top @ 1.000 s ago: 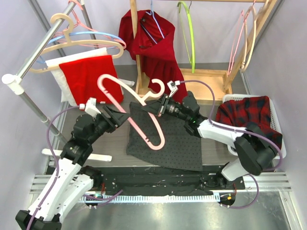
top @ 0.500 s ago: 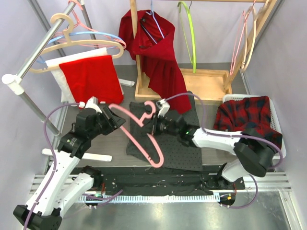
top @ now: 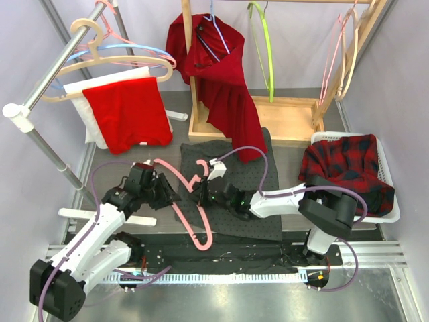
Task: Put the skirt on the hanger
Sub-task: Hang the skirt on the hanger.
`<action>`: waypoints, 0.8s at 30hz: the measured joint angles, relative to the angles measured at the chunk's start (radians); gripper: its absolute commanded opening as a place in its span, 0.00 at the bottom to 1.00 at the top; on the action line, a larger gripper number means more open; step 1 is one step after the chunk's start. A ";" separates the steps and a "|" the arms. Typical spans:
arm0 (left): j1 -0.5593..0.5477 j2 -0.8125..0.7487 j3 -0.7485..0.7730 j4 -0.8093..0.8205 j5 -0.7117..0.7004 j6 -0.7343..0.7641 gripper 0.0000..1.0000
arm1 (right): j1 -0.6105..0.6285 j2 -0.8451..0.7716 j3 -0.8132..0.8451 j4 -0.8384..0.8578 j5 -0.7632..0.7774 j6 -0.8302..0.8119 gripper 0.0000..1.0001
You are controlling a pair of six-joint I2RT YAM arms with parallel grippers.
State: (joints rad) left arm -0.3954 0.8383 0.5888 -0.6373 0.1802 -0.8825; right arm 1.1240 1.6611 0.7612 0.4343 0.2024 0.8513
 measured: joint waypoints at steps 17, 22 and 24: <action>-0.046 0.000 -0.055 0.055 -0.054 -0.030 0.46 | 0.028 0.019 0.076 -0.070 0.121 0.151 0.01; -0.051 0.000 -0.055 0.080 -0.054 -0.032 0.45 | 0.028 0.028 0.098 -0.072 0.099 0.219 0.01; -0.054 0.006 -0.055 0.082 -0.056 -0.032 0.46 | 0.029 0.035 0.122 -0.089 0.093 0.232 0.01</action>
State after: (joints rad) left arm -0.4492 0.8444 0.5339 -0.5549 0.1246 -0.9150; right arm 1.1526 1.6958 0.8837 0.3450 0.2958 1.0832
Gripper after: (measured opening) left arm 0.455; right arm 0.080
